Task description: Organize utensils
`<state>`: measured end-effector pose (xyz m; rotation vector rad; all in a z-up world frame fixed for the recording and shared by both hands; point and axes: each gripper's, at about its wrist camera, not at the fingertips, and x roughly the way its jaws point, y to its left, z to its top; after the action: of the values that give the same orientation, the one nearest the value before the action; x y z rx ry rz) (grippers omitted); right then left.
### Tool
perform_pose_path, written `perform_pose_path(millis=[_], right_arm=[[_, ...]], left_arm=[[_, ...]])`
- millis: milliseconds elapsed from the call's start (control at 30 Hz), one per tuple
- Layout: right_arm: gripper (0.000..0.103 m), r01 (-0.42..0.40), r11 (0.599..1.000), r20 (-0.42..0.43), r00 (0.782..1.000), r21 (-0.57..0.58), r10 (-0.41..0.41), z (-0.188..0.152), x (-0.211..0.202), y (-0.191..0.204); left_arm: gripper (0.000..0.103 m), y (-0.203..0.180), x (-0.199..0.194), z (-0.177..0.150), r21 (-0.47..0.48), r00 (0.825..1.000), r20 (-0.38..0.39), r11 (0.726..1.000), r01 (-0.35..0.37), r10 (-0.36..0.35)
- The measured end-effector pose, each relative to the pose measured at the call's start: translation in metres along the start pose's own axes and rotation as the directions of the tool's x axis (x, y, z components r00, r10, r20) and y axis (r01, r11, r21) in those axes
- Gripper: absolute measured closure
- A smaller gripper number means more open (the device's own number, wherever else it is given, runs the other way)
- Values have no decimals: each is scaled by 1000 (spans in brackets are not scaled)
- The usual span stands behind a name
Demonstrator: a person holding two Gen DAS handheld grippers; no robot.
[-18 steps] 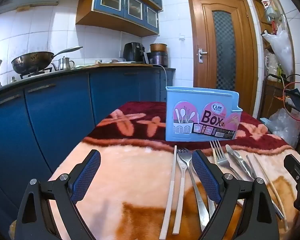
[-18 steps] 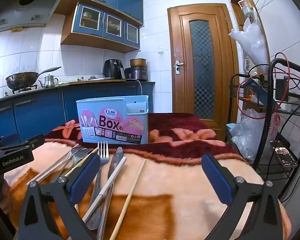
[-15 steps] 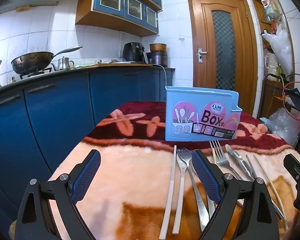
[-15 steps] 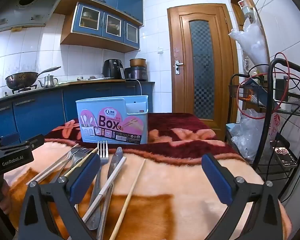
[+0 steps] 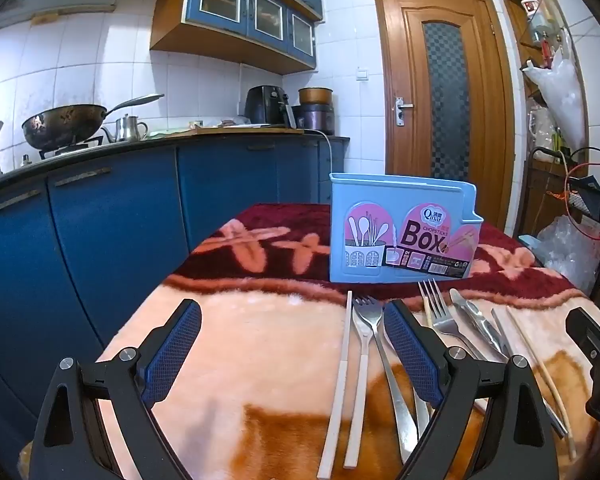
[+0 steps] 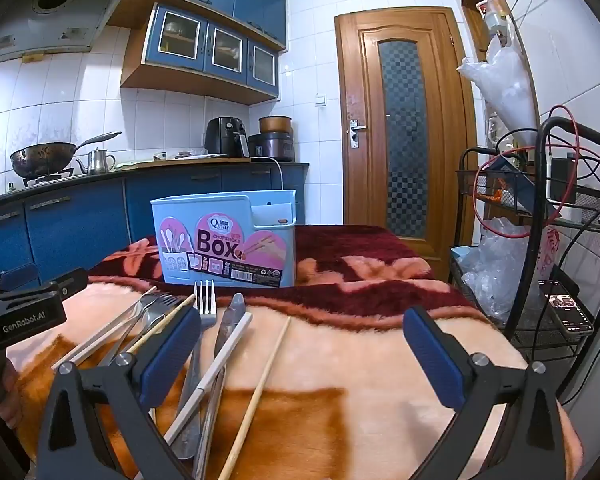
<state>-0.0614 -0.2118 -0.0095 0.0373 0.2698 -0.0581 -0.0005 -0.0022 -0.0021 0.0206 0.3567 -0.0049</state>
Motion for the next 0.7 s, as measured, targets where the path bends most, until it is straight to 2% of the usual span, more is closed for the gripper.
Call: perform_pose_path(millis=[700], right_arm=[[0, 1, 1000, -2, 1000, -1, -1, 0, 0, 0]], left_arm=[[10, -1, 0, -1, 0, 1000, 3, 1000, -1, 1]])
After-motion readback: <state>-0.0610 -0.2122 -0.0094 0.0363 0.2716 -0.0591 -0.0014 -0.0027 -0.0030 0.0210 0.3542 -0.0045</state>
